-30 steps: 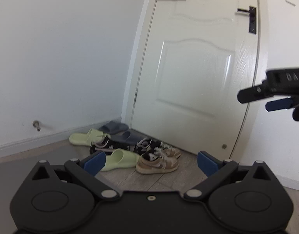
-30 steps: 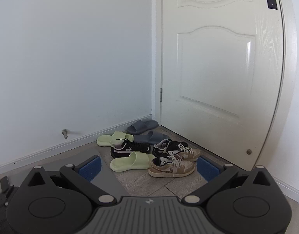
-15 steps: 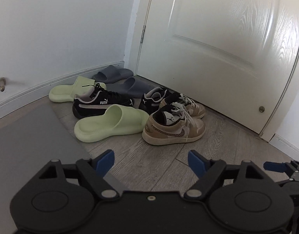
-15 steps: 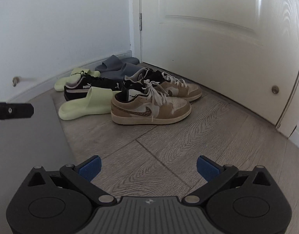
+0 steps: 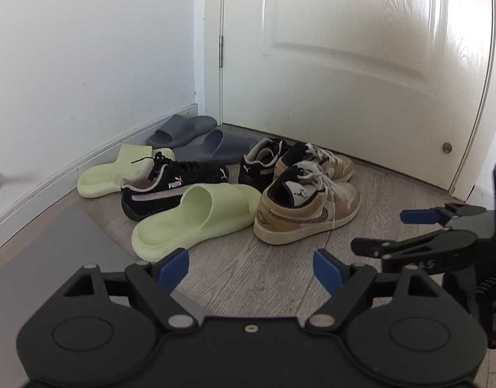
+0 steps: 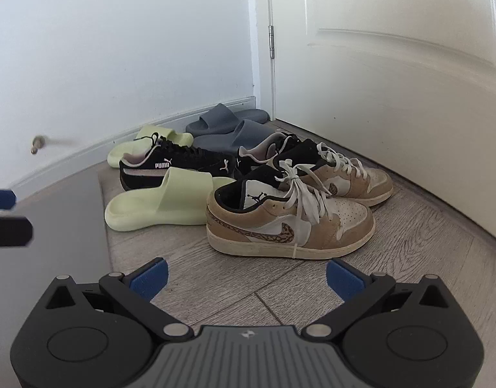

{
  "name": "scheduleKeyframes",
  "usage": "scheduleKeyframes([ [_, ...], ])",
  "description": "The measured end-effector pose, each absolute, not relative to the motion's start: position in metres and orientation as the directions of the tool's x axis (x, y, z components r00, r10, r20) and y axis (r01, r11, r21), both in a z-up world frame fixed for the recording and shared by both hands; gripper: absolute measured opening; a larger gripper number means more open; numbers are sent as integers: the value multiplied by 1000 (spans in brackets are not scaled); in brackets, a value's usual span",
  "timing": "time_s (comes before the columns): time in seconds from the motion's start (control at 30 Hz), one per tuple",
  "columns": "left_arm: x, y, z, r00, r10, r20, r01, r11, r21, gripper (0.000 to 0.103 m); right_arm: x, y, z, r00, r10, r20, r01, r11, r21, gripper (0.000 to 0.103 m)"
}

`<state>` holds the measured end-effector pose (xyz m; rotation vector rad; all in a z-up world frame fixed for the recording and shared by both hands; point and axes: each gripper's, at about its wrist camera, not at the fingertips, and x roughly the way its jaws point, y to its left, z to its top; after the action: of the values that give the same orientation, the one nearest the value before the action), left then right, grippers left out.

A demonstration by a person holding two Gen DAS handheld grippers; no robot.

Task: Organize scattered shoes
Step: 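Move both tools toward the shoe pile by the door, then grasp the tan Jordan sneaker with the left tool and lift it out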

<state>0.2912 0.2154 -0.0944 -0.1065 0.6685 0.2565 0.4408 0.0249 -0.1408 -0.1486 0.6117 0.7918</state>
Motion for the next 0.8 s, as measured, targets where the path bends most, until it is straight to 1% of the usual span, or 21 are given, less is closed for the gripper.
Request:
scheduleKeyframes([
  [0.07, 314, 213, -110, 731, 178, -659, -257, 966, -23, 85, 442, 3, -143, 542, 641, -544, -710, 695, 111, 103],
  [0.13, 350, 204, -124, 718, 167, -676, -222, 975, 5, 85, 446, -24, -146, 547, 647, -532, -716, 690, 103, 103],
  [0.27, 426, 189, -140, 745, 136, -654, -108, 991, 83, 86, 468, -84, -154, 541, 649, -535, -705, 697, 133, 103],
  [0.3, 447, 186, -146, 742, 126, -658, -62, 991, 119, 86, 476, -99, -157, 535, 649, -540, -701, 698, 145, 103],
  [0.37, 494, 181, -162, 719, 128, -683, 46, 972, 230, 86, 491, -127, -164, 532, 645, -548, -696, 702, 151, 103],
  [0.4, 512, 183, -168, 700, 130, -703, 78, 964, 255, 86, 498, -139, -168, 532, 644, -549, -695, 703, 151, 103],
  [0.43, 524, 186, -172, 678, 122, -725, 98, 962, 254, 90, 505, -153, -170, 535, 642, -548, -692, 706, 151, 103],
  [0.47, 536, 188, -177, 656, 115, -746, 118, 961, 252, 90, 511, -166, -171, 541, 639, -547, -682, 714, 158, 103],
  [0.53, 556, 189, -180, 611, 109, -784, 162, 952, 259, 97, 519, -193, -172, 547, 638, -542, -654, 730, 198, 103],
  [0.57, 563, 186, -182, 591, 114, -799, 189, 943, 275, 97, 521, -200, -173, 548, 639, -541, -647, 733, 210, 103],
  [0.63, 570, 177, -187, 558, 146, -817, 240, 914, 327, 103, 525, -230, -173, 541, 646, -539, -595, 747, 298, 103],
  [0.7, 572, 170, -192, 542, 181, -821, 280, 882, 379, 103, 521, -240, -173, 538, 633, -557, -560, 762, 324, 103],
  [0.8, 568, 170, -194, 531, 200, -823, 311, 858, 409, 103, 514, -243, -172, 539, 613, -578, -533, 780, 329, 103],
])
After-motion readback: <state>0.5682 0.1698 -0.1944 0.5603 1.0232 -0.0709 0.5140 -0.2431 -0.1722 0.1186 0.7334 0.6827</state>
